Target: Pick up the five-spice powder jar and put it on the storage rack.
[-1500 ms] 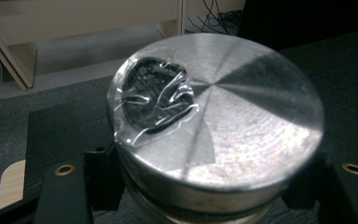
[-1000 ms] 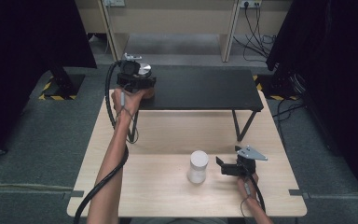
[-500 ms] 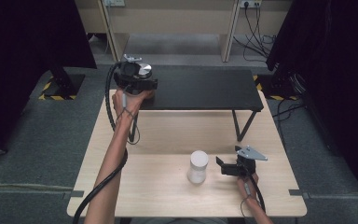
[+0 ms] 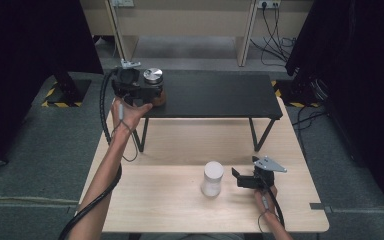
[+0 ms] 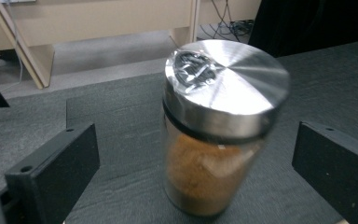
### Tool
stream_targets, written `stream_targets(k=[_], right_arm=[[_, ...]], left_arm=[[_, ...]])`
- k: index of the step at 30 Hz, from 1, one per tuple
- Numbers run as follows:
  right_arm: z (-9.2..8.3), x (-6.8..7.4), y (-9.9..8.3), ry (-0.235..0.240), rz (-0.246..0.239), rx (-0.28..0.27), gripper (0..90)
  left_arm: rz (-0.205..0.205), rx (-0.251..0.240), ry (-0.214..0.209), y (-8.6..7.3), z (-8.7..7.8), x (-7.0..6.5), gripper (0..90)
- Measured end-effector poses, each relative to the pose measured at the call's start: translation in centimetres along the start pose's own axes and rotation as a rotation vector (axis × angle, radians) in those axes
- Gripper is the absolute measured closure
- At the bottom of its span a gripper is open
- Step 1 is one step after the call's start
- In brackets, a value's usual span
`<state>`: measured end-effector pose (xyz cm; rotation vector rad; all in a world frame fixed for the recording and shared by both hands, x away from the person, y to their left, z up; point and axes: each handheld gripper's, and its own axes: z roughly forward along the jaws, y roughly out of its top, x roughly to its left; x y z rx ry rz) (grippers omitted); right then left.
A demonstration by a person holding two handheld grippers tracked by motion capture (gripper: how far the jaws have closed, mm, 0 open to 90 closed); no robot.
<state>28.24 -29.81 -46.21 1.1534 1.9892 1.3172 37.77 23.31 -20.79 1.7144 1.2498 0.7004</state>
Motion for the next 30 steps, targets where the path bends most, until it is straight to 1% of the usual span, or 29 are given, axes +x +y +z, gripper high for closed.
stream_targets(k=[1,3,4,6,8,9,10,11,12,13,14,15,18,20,21,23,26,30], right_arm=[[0.0,0.0,0.0,0.000,0.002,0.000,1.7],[0.0,0.0,0.0,0.000,0.002,-0.002,1.7],[0.0,0.0,0.0,0.000,0.001,-0.001,1.7],[0.0,0.0,0.0,0.001,-0.001,-0.001,1.7],[0.0,0.0,0.0,0.000,-0.001,-0.001,1.7],[0.0,0.0,0.0,-0.001,-0.001,-0.001,1.7],[0.0,0.0,0.0,-0.001,-0.001,-0.001,1.7],[0.0,0.0,0.0,-0.001,-0.001,-0.001,1.7],[0.0,0.1,0.0,-0.003,-0.002,-0.001,1.7],[0.0,0.1,0.0,-0.003,-0.002,-0.001,1.7],[0.0,0.1,0.0,-0.003,-0.003,-0.001,1.7],[0.0,0.1,0.0,-0.004,-0.004,-0.001,1.7],[0.0,0.1,0.0,-0.003,-0.003,-0.001,1.7],[0.0,0.1,0.0,-0.004,-0.003,-0.001,1.7],[0.0,0.1,0.0,-0.004,-0.004,-0.002,1.7],[0.0,0.1,0.0,-0.004,-0.005,-0.001,1.7],[0.0,0.1,0.0,-0.005,-0.005,-0.002,1.7],[0.0,0.1,-0.1,-0.006,-0.007,-0.003,1.7]], left_arm=[[0.002,-0.009,-0.022,-0.4,-0.4,0.2,0.0],[0.000,-0.033,-0.052,-1.4,-1.3,0.3,0.0],[-0.001,-0.038,-0.058,-1.8,-1.8,0.2,0.0],[0.015,-0.028,-0.067,-2.4,-2.6,-0.1,0.0],[0.022,-0.029,-0.082,-3.1,-3.4,-0.2,0.0],[0.025,-0.025,-0.078,-3.4,-3.9,-0.4,0.0],[0.017,-0.038,-0.080,-3.9,-4.3,-0.4,0.0],[0.016,-0.044,-0.110,-4.5,-4.7,-0.2,0.0],[0.032,-0.023,-0.124,-4.7,-4.9,-0.3,0.0],[0.051,-0.014,-0.120,-5.0,-5.0,-0.7,0.0],[0.085,-0.001,-0.115,-5.3,-5.0,-1.2,0.0],[0.111,0.017,-0.108,-5.5,-5.1,-1.7,0.0],[0.132,0.016,-0.133,-6.7,-5.3,-2.3,0.0],[0.142,0.010,-0.136,-7.7,-5.5,-2.8,0.0],[0.141,0.010,-0.142,-8.1,-5.6,-2.9,0.0],[0.131,-0.007,-0.163,-9.3,-5.8,-2.9,0.0],[0.132,-0.024,-0.177,-11.1,-6.0,-3.4,0.0],[0.145,-0.037,-0.176,-13.4,-5.8,-3.9,0.0]])
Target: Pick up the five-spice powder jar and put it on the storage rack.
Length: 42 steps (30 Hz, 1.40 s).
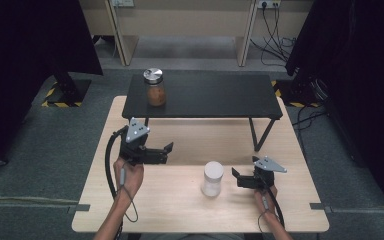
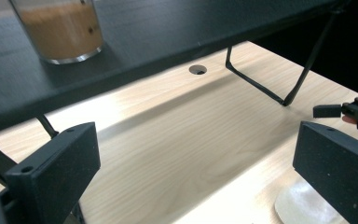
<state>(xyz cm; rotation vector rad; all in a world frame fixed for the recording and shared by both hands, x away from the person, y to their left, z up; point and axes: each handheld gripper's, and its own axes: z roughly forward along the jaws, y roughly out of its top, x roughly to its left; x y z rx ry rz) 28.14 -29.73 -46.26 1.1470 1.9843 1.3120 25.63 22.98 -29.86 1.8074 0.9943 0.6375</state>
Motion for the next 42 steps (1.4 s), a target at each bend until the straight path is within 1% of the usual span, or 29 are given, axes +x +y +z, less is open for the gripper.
stream_targets(k=[2,4,6,9,12,13,15,17,19,22,23,25,28,30,31,32,34,35,37,42], right_arm=[[0.0,0.0,0.0,0.000,0.000,0.000,1.7],[0.0,0.0,0.0,0.000,0.000,0.000,1.7],[0.0,0.0,0.0,0.000,-0.001,0.000,1.7],[0.0,0.0,0.0,-0.001,-0.001,0.000,1.7],[0.0,0.0,0.0,-0.001,-0.001,0.000,1.7],[0.0,0.0,0.0,-0.001,-0.001,0.000,1.7],[0.0,0.0,0.0,-0.001,0.000,0.000,1.7],[0.0,0.0,0.0,-0.001,-0.001,0.000,1.7],[0.0,0.0,0.0,-0.001,-0.001,0.000,1.7],[0.0,0.0,0.0,0.000,0.000,0.000,1.7],[0.0,0.0,0.0,-0.001,-0.001,0.000,1.7],[0.0,0.0,0.0,0.000,-0.002,0.000,1.7],[0.0,0.0,0.0,0.001,-0.002,0.000,1.7],[0.0,0.0,0.0,0.002,-0.002,0.000,1.7],[0.0,0.0,0.0,0.002,-0.002,0.000,1.7],[0.0,0.0,0.0,0.003,-0.003,0.000,1.7],[0.0,0.0,0.0,0.002,-0.002,0.002,1.7],[0.0,0.0,0.0,0.002,-0.004,0.000,1.7],[0.0,0.0,0.0,0.003,-0.002,0.002,1.7],[0.0,0.0,0.0,0.003,-0.002,0.001,1.7]], left_arm=[[0.010,-0.005,-0.010,-1.2,0.2,0.0,0.0],[0.008,-0.009,-0.011,-2.3,0.3,0.0,0.0],[0.004,-0.019,-0.033,-3.7,0.6,0.4,0.0],[0.001,-0.038,-0.040,-5.5,0.8,0.7,0.0],[-0.019,-0.055,-0.046,-7.4,1.2,1.1,0.0],[-0.017,-0.050,-0.046,-7.8,1.3,1.2,0.0],[-0.016,-0.056,-0.040,-8.9,1.6,1.3,0.0],[-0.018,-0.047,-0.040,-9.6,2.0,1.6,0.0],[-0.016,-0.057,-0.042,-10.5,2.2,1.9,0.0],[-0.013,-0.056,-0.042,-11.9,2.9,2.4,0.0],[-0.017,-0.049,-0.039,-12.2,3.2,2.5,0.0],[-0.043,-0.039,-0.057,-13.2,3.8,3.2,0.0],[-0.058,-0.020,-0.055,-14.0,4.4,3.9,0.0],[-0.074,-0.032,-0.064,-14.7,4.7,4.4,0.0],[-0.071,-0.034,-0.063,-15.0,4.8,4.6,0.0],[-0.068,-0.030,-0.053,-15.1,4.9,4.7,0.0],[-0.086,-0.021,-0.042,-15.3,5.0,4.9,0.0],[-0.095,-0.020,-0.045,-15.5,5.0,5.1,0.0],[-0.100,-0.018,-0.046,-15.7,5.1,5.2,0.0],[-0.098,0.015,-0.049,-15.7,5.7,5.3,0.0]])
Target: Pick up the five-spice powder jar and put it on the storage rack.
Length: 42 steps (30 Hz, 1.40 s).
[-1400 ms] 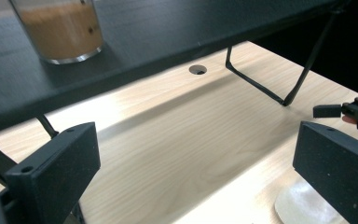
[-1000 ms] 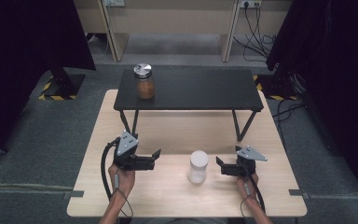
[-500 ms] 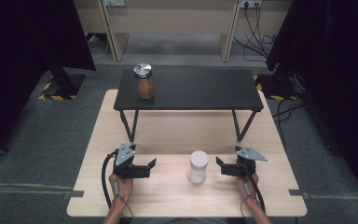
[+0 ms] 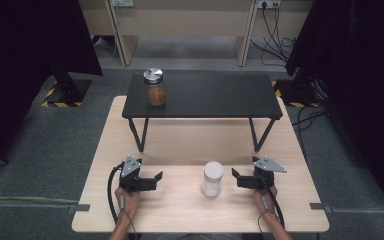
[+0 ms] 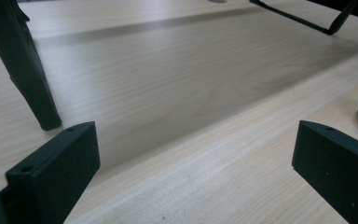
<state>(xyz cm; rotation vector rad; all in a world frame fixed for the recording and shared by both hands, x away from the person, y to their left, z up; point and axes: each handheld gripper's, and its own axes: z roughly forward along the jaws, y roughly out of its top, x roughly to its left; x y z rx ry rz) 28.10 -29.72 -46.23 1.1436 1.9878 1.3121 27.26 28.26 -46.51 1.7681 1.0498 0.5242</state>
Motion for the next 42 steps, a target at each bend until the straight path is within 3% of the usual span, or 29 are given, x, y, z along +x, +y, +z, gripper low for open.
stream_targets(k=[10,42], right_arm=[[0.0,0.0,0.0,0.002,-0.005,-0.001,1.7],[0.0,-0.1,0.0,0.004,-0.001,0.000,1.7]], left_arm=[[0.050,0.045,0.006,0.5,0.8,-0.7,0.4],[0.070,0.060,0.014,0.8,1.0,-1.2,0.6]])
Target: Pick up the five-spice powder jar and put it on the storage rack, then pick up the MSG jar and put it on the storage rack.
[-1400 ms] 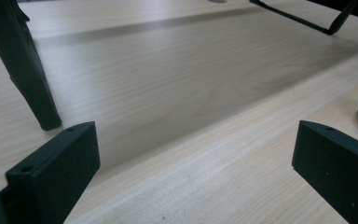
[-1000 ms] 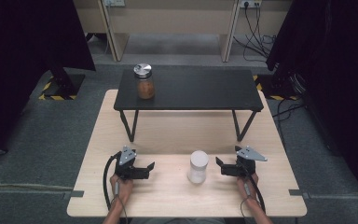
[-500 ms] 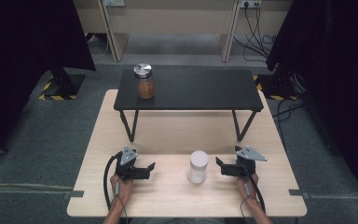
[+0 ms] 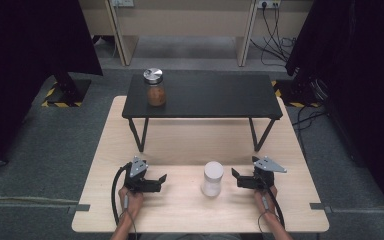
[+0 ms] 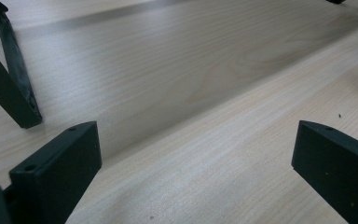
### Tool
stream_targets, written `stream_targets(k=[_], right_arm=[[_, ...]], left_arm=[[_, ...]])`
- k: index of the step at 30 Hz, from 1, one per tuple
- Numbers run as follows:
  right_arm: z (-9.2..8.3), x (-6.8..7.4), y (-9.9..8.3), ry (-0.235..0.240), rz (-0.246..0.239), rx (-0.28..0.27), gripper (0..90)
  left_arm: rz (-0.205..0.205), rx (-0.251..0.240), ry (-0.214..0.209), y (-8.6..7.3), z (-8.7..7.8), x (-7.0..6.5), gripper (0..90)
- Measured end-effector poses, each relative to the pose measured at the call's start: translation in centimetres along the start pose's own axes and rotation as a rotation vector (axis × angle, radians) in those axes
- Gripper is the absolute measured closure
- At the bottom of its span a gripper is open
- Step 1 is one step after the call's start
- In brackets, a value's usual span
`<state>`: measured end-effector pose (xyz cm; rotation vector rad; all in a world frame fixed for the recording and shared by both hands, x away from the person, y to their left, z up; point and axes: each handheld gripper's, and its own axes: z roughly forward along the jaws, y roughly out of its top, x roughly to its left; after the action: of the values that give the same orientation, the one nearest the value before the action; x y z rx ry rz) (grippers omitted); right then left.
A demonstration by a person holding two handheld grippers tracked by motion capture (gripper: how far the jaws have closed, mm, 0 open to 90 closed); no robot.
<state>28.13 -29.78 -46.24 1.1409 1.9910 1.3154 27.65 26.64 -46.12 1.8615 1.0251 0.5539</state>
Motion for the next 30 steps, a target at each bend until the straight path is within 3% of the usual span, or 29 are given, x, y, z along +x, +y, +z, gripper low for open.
stream_targets(k=[30], right_arm=[[-0.04,-0.26,-0.16,0.013,0.004,-0.010,1.8]], left_arm=[[0.011,0.004,0.000,0.11,0.08,-0.10,0.7]])
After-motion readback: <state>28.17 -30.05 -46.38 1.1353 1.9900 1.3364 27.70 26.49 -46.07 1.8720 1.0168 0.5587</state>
